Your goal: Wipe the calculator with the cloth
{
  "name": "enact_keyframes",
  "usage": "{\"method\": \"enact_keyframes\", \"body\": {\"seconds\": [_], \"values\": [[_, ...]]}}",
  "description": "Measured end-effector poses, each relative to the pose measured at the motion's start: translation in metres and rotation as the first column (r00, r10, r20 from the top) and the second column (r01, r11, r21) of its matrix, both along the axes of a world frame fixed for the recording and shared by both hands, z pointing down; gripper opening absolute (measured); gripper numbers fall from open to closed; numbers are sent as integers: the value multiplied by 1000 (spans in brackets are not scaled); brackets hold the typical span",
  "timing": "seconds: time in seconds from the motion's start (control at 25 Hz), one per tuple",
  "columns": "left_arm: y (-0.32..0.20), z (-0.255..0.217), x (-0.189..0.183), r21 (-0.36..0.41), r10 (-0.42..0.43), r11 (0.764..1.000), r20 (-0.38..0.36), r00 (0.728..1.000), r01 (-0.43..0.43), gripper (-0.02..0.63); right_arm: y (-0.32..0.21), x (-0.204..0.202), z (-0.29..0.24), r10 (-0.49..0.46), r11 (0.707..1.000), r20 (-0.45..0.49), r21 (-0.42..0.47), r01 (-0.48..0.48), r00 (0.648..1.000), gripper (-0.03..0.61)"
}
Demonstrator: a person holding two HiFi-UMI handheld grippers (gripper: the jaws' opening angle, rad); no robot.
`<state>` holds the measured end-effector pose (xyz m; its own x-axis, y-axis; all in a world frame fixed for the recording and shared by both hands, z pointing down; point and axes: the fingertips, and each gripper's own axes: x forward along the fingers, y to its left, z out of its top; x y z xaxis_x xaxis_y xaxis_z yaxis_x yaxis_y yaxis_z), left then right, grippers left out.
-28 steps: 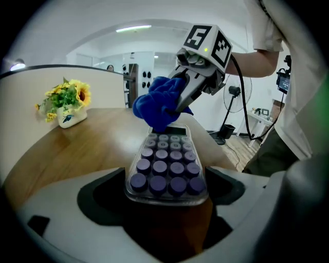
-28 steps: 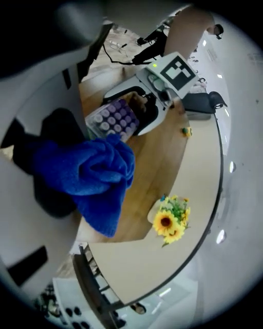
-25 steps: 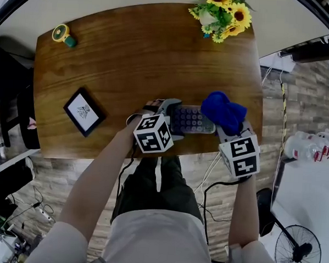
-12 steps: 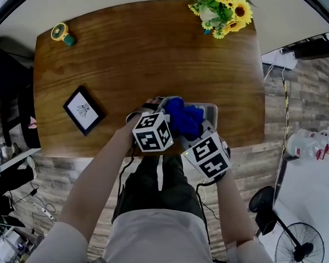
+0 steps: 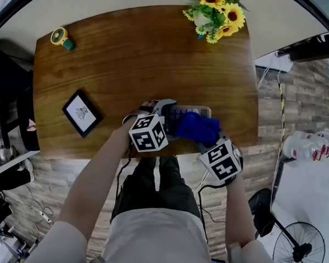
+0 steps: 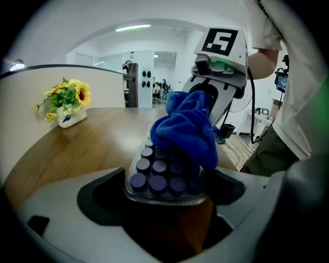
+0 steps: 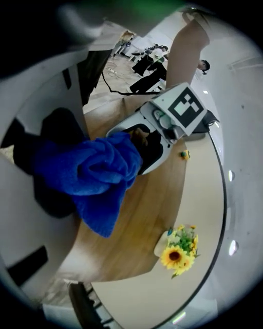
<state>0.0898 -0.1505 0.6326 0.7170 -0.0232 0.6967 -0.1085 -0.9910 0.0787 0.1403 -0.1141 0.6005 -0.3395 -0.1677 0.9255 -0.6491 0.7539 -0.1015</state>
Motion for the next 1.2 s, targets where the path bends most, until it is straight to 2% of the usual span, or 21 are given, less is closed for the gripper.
{"method": "enact_keyframes", "body": {"seconds": [0.16,0.28,0.4,0.48,0.64,0.84,0.96,1.08,1.16,1.2], "values": [[2,1,0,-3,-6,1000,5,1000,6,471,-2,35,-5,65,998,-79,8,-64,995,117],[3,1,0,-10,-15,1000,13,1000,15,469,-9,53,-16,154,988,-40,19,-154,987,120],[2,1,-4,-13,-83,996,27,996,83,469,-18,65,-33,237,970,-2,50,-236,972,121],[0,-3,-11,-11,-150,989,40,988,150,469,-26,67,-51,275,957,45,78,-278,960,121],[-6,-24,-30,-8,-275,961,34,961,275,468,-43,57,-91,333,922,217,128,-364,918,121],[-14,-76,-44,-1,-358,934,-16,934,358,466,-65,46,-146,338,882,329,217,-419,882,121],[-30,-118,-53,8,-426,904,-85,901,428,465,-79,38,-188,308,853,386,293,-433,869,121],[-43,-166,-63,16,-496,862,-172,851,506,458,-86,30,-232,262,822,431,369,-434,864,121],[-53,-200,-70,40,-534,830,-236,812,557,430,-88,25,-260,229,800,458,414,-434,859,121],[-58,-216,-75,61,-549,811,-266,792,582,396,-88,22,-273,211,788,469,437,-433,858,121]]}}
